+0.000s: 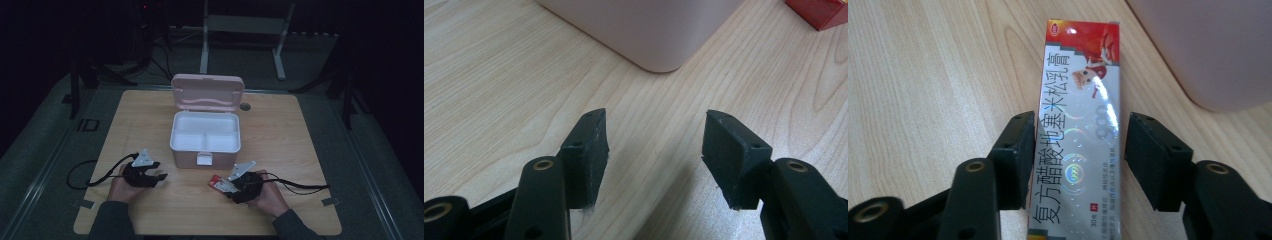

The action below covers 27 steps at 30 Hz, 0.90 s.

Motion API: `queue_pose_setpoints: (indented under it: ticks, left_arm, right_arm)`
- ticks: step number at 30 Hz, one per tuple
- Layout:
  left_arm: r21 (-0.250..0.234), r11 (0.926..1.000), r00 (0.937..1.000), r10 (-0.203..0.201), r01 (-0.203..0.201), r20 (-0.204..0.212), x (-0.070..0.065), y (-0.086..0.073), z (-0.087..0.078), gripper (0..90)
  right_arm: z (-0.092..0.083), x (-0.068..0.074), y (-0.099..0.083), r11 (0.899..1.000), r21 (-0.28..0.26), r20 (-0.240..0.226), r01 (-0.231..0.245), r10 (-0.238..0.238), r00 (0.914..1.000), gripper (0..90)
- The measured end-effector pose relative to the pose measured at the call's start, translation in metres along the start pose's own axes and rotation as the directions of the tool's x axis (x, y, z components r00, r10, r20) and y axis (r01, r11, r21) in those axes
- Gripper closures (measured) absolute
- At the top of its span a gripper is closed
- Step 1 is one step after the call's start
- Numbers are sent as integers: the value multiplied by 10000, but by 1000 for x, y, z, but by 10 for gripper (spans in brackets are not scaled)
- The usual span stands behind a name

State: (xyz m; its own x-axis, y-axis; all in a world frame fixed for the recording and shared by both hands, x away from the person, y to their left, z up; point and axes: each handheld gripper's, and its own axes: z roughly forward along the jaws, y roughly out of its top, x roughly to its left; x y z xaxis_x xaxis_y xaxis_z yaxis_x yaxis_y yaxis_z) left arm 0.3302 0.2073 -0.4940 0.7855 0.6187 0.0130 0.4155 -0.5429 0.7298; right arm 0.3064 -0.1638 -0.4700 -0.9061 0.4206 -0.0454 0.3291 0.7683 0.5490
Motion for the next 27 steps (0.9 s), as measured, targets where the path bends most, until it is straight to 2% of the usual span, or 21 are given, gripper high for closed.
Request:
queue_pose_setpoints:
  ticks: [4, 6, 8, 16, 20, 23, 24, 27]
  left_arm:
    - [23, 10000, 10000, -5, 5, -16, 0, 0, 0, 434]
    - [14, 10000, 10000, 8, -8, -14, 0, 0, 0, 436]
    - [12, 10000, 10000, 26, -26, -27, 0, 0, -1, 436]
    - [47, 10000, 10000, 31, -31, -25, -1, 0, 0, 436]
    - [16, 10000, 10000, 24, -24, -28, -2, 0, 0, 437]
    - [34, 10000, 10000, 44, -44, -35, -1, 0, 0, 437]
    - [33, 10000, 10000, 45, -45, -37, -2, 0, 0, 437]
    - [24, 10000, 10000, 44, -44, -38, -2, 0, 0, 437]
  right_arm:
    - [1, 0, -1, 10000, -2, -52, -68, 68, 10000, 500]
    - [0, -4, -6, 9988, -201, 85, -444, 446, 9990, 504]
    - [-1, -6, -8, 9983, -227, 120, -538, 541, 9985, 504]
    - [-17, -21, -33, 9938, -342, 501, -1057, 1073, 9930, 504]
    - [-27, -32, -48, 9900, -321, 834, -1375, 1397, 9867, 504]
    - [-35, -42, -60, 9840, -375, 1095, -1742, 1773, 9780, 504]
    - [-40, -50, -68, 9805, -435, 1234, -1918, 1957, 9729, 504]
    - [-43, -53, -72, 9786, -458, 1303, -2009, 2052, 9700, 505]
